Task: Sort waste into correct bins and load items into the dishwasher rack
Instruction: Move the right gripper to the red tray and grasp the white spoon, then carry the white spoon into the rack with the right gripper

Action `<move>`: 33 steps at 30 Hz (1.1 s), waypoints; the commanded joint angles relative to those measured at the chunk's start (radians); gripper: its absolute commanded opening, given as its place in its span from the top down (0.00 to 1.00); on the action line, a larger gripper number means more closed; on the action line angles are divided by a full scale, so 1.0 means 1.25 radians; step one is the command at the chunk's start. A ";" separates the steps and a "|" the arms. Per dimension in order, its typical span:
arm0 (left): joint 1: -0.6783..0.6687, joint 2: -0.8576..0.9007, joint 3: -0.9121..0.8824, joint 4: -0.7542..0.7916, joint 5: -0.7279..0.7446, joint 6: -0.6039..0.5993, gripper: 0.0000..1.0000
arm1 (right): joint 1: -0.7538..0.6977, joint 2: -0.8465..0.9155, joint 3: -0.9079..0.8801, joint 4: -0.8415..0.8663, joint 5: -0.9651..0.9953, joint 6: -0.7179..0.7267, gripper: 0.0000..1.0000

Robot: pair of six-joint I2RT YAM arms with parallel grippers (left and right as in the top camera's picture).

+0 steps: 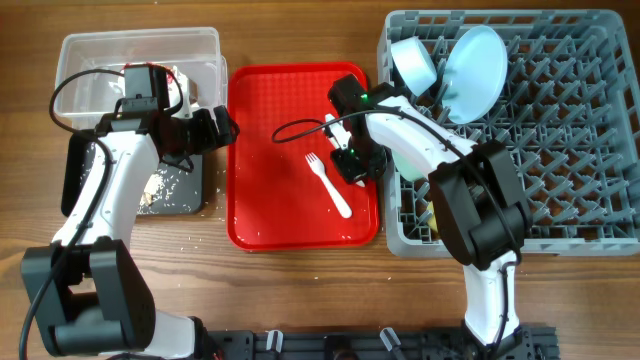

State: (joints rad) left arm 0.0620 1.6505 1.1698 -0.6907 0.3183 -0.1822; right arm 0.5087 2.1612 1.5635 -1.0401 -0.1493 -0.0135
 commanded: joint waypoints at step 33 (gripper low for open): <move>0.005 -0.016 0.002 0.002 -0.005 -0.007 0.00 | -0.330 -0.320 -0.073 -0.217 0.209 0.199 0.41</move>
State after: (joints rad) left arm 0.0624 1.6505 1.1698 -0.6907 0.3180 -0.1822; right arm 0.0952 1.7546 1.4666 -1.3174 0.0986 0.2237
